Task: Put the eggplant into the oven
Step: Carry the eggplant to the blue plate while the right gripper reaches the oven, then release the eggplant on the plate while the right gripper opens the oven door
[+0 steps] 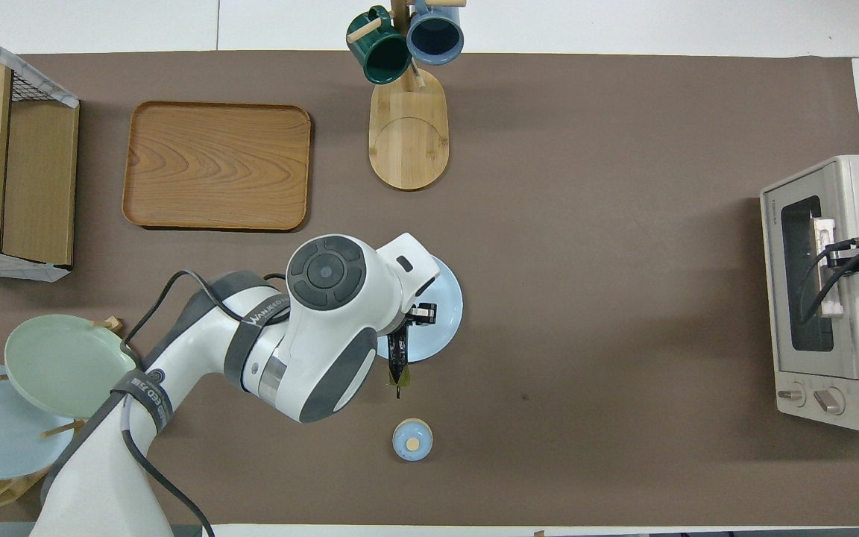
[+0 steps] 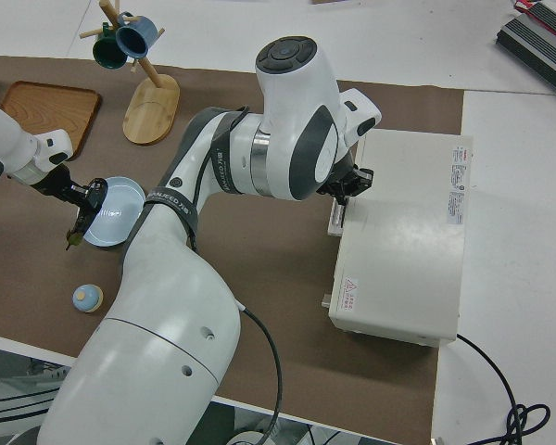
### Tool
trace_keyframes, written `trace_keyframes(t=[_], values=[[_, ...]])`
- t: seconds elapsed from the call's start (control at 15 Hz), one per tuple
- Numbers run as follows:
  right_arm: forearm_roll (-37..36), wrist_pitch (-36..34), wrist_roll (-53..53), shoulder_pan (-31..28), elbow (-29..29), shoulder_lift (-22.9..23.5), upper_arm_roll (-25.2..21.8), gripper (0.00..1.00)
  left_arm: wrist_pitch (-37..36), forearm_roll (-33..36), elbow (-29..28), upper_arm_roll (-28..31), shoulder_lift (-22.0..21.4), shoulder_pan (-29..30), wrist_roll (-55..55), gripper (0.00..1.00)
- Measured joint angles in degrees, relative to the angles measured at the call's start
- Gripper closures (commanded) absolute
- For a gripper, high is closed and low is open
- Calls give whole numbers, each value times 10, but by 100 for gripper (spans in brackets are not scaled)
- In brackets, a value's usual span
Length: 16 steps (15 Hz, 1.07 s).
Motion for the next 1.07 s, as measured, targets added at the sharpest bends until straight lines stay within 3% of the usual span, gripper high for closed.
trace_keyframes(t=[0.33,0.73,0.8,1.07], values=[[-1,35,0,1,-25,-4,1,100,42,0,-21,6,-2,-2,-1,100],[16,54,0,26,-47,-11,5,100,93,0,-20,6,34,-4,-11,100],[32,64,1,36,-54,-9,7,100,94,0,-20,6,35,-4,-11,1],[71,136,19,73,-76,30,12,100,90,0,-10,10,34,-4,-10,0]])
